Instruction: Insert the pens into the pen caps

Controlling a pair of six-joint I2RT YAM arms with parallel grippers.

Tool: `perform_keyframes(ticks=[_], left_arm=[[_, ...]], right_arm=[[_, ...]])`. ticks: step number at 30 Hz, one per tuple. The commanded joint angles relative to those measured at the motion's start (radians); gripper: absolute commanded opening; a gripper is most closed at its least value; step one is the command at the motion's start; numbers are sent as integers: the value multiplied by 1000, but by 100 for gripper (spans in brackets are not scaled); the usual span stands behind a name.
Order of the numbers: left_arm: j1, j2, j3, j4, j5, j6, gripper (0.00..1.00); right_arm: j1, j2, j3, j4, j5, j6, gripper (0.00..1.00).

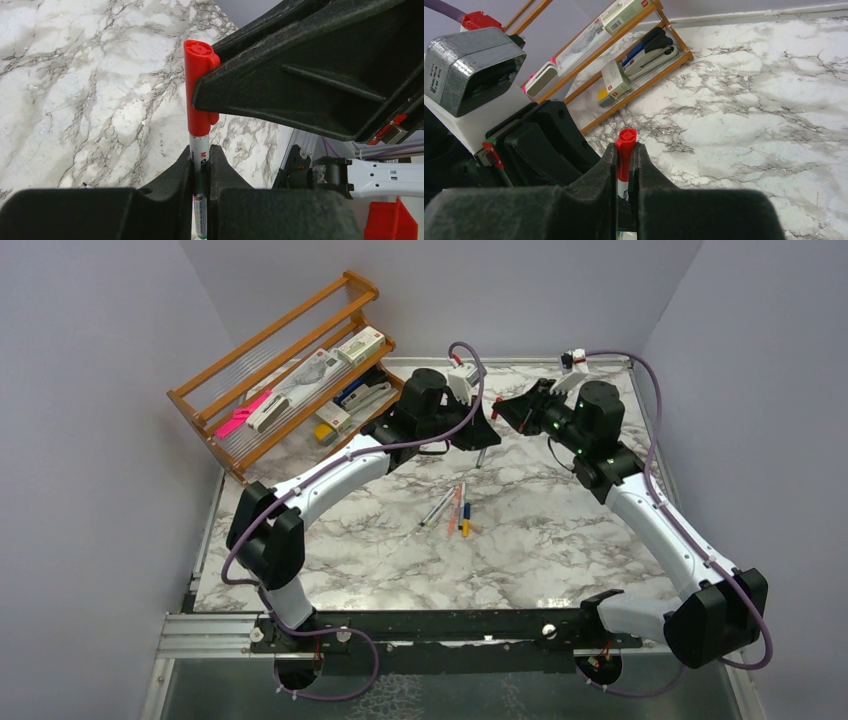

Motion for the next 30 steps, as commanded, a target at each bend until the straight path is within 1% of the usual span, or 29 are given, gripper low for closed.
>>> perform_keyframes(ticks=[1, 5, 13, 17, 20, 21, 23, 24, 25, 28, 30], left_arm=[[23, 3, 140, 184, -14, 27, 0], [38, 43, 181, 197, -5, 32, 0], [59, 77, 236, 210, 11, 27, 0], [59, 87, 239, 169, 28, 45, 0], [62, 59, 162, 132, 30, 80, 0], [65, 46, 126, 119, 29, 91, 0], [74, 18, 50, 98, 20, 108, 0], [84, 16, 8, 94, 21, 109, 0], [96, -14, -31, 95, 23, 100, 0], [138, -44, -163, 142, 20, 48, 0], [146, -48, -190, 108, -44, 70, 0]], right_arm=[[34, 5, -67, -162, -197, 15, 1], [33, 2, -95, -166, -246, 36, 1], [36, -4, -115, -193, -267, 43, 1], [36, 0, -84, -193, -219, 47, 2], [34, 0, -20, -219, -146, 34, 2], [33, 2, 12, -235, -122, 19, 10], [34, -3, 67, -271, -63, -1, 33], [34, -7, 91, -286, -29, -11, 42], [33, -14, 106, -296, 10, -20, 49], [32, -39, 117, -317, 98, -45, 50], [33, -56, 99, -327, 141, -45, 50]])
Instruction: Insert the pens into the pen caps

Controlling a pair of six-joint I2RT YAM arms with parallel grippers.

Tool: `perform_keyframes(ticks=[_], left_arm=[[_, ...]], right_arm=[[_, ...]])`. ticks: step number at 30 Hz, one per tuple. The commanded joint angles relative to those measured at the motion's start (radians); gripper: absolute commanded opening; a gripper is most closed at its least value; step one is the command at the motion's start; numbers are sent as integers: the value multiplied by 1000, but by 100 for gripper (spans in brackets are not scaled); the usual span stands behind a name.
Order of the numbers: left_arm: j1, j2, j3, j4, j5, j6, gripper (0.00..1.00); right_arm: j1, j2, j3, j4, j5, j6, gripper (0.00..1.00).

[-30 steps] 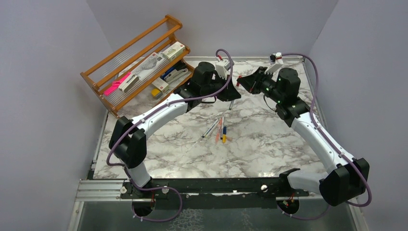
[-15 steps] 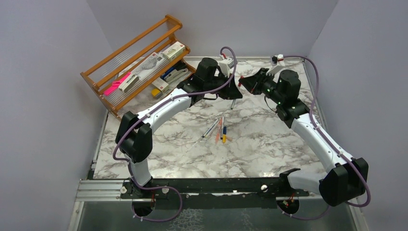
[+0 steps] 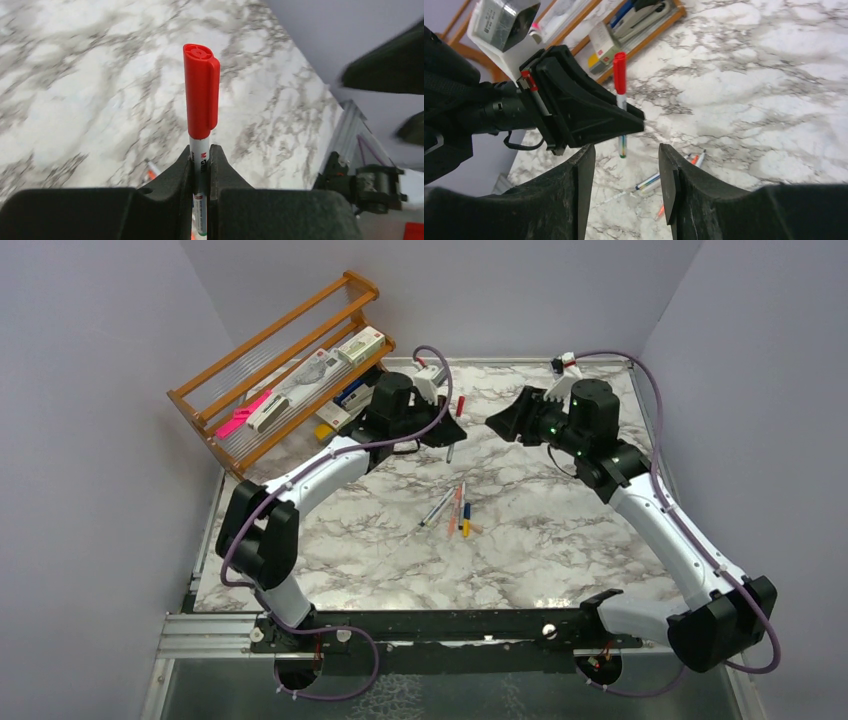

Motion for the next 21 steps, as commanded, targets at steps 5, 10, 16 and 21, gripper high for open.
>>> perform_keyframes(ticks=[5, 10, 16, 21], left_arm=[[34, 49, 21, -246, -409, 69, 0], [36, 246, 227, -507, -616, 60, 0], [37, 443, 452, -683, -663, 18, 0], [39, 510, 558, -760, -687, -8, 5]], right_arm=[[-3, -60, -38, -95, 104, -27, 47], [-4, -33, -43, -103, 85, -44, 46], [-4, -18, -47, -114, 67, -57, 46], [-4, -28, -65, -129, 77, -68, 45]])
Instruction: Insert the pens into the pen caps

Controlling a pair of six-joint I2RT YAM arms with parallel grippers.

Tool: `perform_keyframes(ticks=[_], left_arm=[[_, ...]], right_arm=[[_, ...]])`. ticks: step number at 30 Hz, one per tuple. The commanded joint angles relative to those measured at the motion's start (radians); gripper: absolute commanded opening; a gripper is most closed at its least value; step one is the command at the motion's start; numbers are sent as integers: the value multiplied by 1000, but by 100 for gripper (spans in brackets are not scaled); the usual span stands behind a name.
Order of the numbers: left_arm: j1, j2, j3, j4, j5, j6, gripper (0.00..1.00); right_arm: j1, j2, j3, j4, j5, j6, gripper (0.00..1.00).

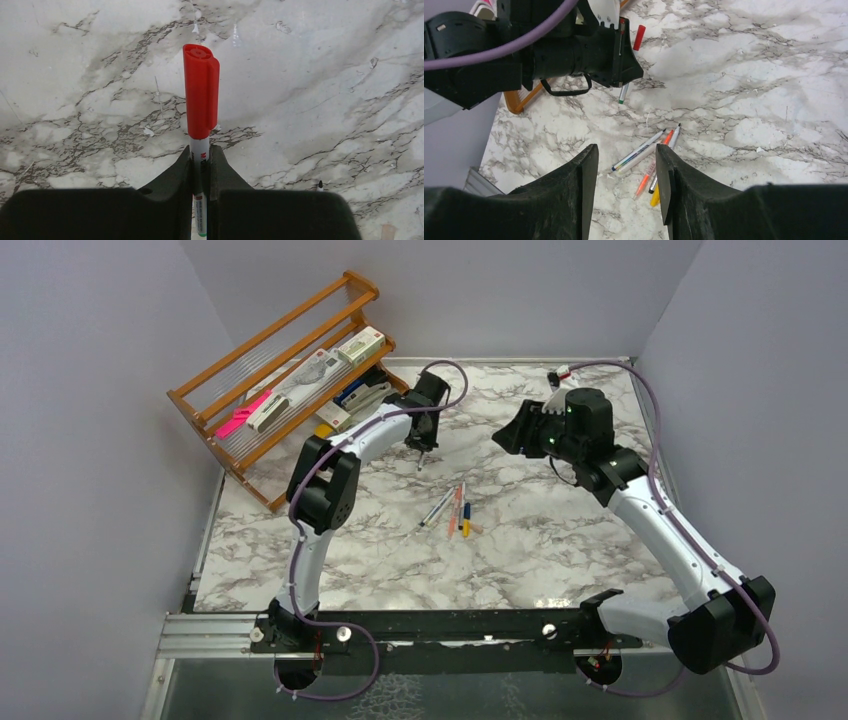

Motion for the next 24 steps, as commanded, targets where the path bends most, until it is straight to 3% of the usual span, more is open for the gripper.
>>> perform_keyframes(ticks=[1, 13, 20, 24], left_arm=[[3, 40, 124, -142, -59, -33, 6], [15, 90, 175, -202, -39, -60, 25], [17, 62, 166, -200, -42, -62, 27], [7, -15, 147, -145, -30, 3, 27]], right_arm=[[-2, -12, -28, -19, 9, -22, 45], [-2, -18, -47, -3, -1, -22, 45], [-1, -2, -58, -10, -22, -47, 46], [-1, 95, -28, -114, -26, -93, 49]])
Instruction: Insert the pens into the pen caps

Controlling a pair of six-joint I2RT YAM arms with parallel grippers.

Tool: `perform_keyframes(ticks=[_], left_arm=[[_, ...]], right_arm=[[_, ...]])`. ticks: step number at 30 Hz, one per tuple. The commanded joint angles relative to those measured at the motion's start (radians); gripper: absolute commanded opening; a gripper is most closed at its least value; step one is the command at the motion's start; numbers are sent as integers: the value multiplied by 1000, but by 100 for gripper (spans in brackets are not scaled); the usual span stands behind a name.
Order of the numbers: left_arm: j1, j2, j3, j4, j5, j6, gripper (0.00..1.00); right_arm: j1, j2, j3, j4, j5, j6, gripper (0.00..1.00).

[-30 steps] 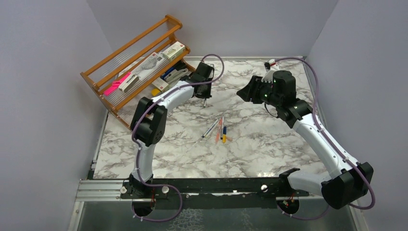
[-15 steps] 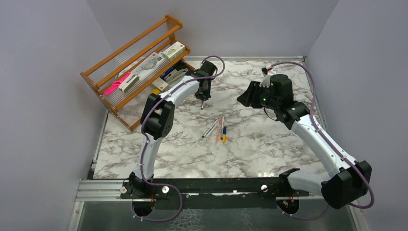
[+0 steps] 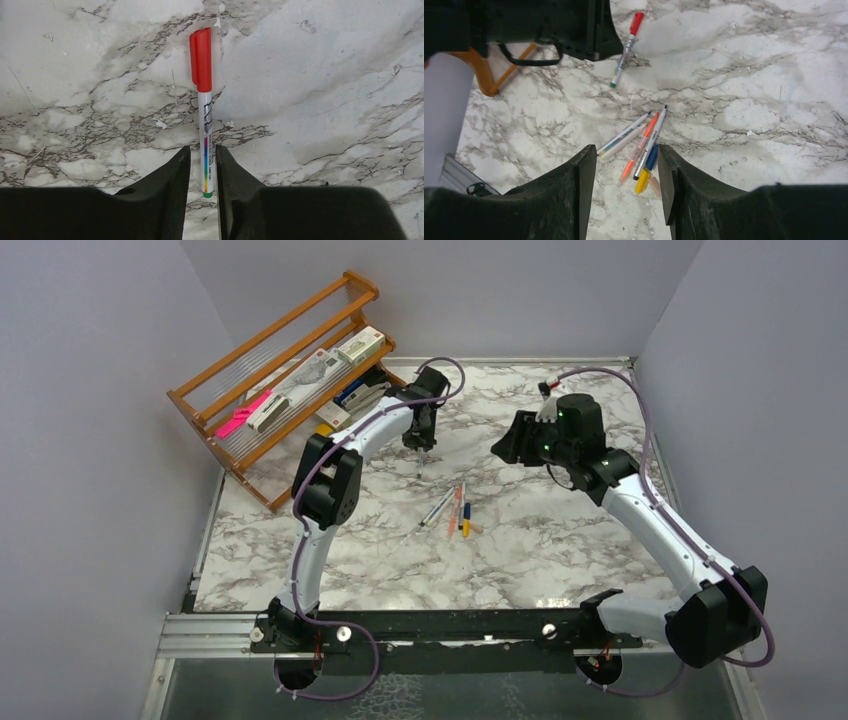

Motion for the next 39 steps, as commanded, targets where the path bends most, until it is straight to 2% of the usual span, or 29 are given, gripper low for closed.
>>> perform_keyframes(ticks=[1, 6, 8, 12, 16, 20, 23, 39], left_arm=[[-12, -121, -19, 62, -1, 75, 27], [-38, -245, -125, 132, 24, 98, 27], [-44, -303, -198, 170, 14, 71, 28], [-46, -417, -365, 246, -46, 3, 25], [-46, -468, -448, 254, -89, -12, 34], [-46, -499, -491, 256, -116, -35, 46], [-46, -510, -499, 256, -121, -38, 51], [-36, -583, -545, 255, -142, -1, 54]], right_arm=[[-1, 121, 33, -134, -23, -67, 49], [9, 253, 49, -144, -29, -84, 43], [17, 298, 67, -146, -17, -90, 43], [46, 396, 125, -178, 25, -104, 43], [77, 469, 171, -195, 53, -98, 53], [113, 525, 206, -217, 96, -94, 55], [136, 567, 227, -229, 123, -84, 55], [191, 723, 302, -257, 199, -51, 53]])
